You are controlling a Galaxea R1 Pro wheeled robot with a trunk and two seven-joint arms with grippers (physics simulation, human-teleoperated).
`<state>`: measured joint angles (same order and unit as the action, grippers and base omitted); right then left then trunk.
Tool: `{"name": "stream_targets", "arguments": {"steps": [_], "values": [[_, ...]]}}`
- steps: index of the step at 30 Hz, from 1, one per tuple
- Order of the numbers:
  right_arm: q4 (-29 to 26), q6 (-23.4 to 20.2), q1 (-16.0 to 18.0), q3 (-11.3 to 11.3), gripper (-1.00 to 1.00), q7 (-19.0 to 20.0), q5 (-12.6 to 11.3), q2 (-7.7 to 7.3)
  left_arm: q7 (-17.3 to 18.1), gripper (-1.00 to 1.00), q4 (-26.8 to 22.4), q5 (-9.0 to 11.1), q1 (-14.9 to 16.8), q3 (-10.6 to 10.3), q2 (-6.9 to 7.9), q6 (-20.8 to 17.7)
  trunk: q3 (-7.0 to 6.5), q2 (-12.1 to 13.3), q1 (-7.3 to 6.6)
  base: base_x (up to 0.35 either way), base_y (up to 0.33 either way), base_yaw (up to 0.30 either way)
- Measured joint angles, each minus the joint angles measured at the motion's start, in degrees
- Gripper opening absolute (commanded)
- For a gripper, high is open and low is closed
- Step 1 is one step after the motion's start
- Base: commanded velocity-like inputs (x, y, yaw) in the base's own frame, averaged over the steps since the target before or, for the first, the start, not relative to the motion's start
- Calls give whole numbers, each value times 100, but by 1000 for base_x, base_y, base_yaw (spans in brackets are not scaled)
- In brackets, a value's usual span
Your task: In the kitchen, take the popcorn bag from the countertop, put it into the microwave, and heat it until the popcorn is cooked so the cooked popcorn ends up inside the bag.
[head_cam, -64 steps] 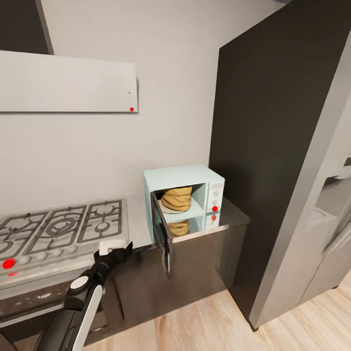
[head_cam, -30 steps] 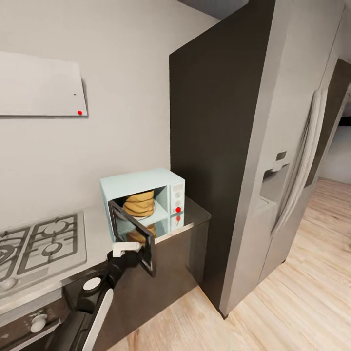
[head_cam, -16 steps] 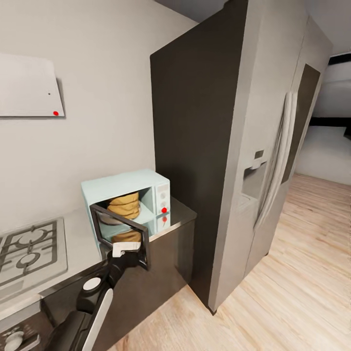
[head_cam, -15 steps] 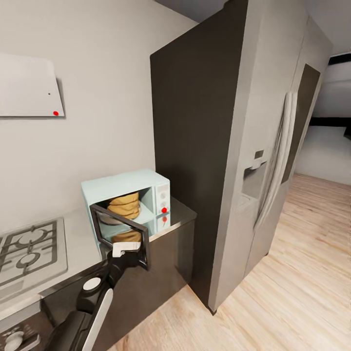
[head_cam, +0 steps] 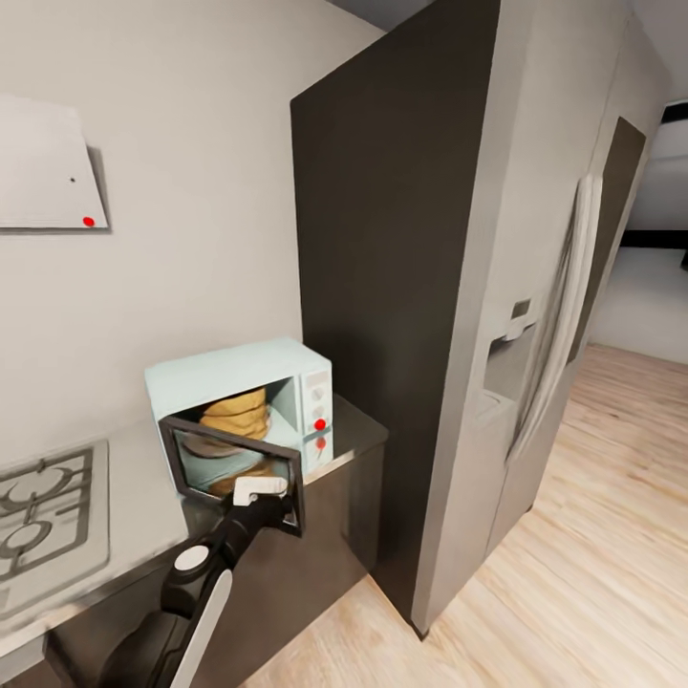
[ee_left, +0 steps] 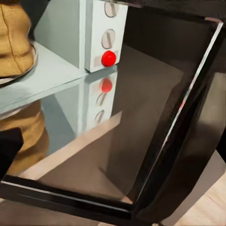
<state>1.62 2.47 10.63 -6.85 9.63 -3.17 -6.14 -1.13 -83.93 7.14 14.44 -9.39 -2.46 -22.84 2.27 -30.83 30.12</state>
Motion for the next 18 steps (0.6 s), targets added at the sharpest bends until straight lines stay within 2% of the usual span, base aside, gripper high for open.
{"name": "stream_targets", "arguments": {"steps": [7, 12, 13, 14, 18], "values": [[3, 0, 0, -1, 100, 0, 7, 0, -6, 100, -1, -9, 0, -187, -1, 1, 0, 0, 0, 292, 0, 0], [3, 0, 0, -9, 100, 0, 11, 1, -3, 100, 5, -6, 1, -241, -1, -1, -1, -1, 0, 289, 0, 0], [2, 0, 0, -9, 100, 0, 14, 6, -20, 100, 7, -78, 2, 235, 0, -5, -1, 0, 0, 288, 0, 0], [2, 0, 0, -9, 100, 0, 15, 7, -22, 100, 6, -85, 2, 339, -3, -4, -1, 0, 0, 288, 0, 0], [3, 0, 0, -9, 100, 0, 16, 9, -22, 100, 42, -82, 2, 349, -5, -4, -1, -1, 0, 287, 0, 0]]}}
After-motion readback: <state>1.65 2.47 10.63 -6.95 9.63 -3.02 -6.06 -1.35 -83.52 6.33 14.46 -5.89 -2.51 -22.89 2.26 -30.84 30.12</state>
